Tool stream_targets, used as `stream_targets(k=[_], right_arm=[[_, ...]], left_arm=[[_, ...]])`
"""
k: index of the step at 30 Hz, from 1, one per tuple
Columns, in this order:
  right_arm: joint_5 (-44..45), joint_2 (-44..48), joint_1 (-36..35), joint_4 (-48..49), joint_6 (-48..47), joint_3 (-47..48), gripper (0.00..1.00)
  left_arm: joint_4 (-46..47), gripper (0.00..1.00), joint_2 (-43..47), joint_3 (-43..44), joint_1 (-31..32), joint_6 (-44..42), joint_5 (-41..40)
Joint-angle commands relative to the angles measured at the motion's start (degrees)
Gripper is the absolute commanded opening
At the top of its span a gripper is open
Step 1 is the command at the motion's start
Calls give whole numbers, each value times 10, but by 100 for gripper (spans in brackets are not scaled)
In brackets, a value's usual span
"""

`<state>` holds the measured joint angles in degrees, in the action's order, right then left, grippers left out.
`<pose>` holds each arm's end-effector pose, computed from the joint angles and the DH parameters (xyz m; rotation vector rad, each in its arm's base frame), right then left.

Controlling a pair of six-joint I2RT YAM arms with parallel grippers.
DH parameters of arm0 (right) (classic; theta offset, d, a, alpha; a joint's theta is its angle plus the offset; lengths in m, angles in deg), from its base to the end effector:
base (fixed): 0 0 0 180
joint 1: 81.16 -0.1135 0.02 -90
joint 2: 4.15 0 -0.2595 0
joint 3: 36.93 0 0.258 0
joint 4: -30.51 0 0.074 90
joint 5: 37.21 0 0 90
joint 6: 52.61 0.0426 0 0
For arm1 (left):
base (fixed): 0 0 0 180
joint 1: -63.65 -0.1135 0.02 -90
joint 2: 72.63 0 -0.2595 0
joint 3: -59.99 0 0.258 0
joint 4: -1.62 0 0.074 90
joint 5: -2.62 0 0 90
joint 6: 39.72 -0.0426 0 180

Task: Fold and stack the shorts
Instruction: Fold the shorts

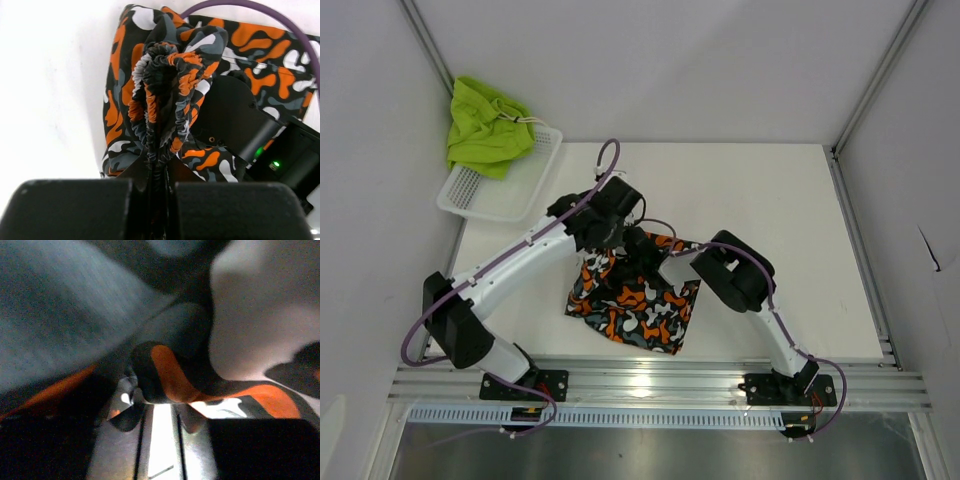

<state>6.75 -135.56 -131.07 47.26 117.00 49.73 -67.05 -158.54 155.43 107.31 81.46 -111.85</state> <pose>0.2768 0.3765 0.0779 -0.0222 -2.4053 -1.6889 0.2392 -0.2039 0.3182 0.1212 2.4646 0.0111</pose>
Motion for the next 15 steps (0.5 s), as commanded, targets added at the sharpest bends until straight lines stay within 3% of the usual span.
stream_targets(k=[1,6,15], right_arm=[[18,20,9,-98,-24,4,23],[81,93,19,-181,-83,-19,31],[111,195,48,-239,-140,-71,41]], left_arm=[[-30,0,-3,42,2,30,-44],[-32,0,2,55,-6,34,-51],[-38,0,7,61,-9,30,-54]])
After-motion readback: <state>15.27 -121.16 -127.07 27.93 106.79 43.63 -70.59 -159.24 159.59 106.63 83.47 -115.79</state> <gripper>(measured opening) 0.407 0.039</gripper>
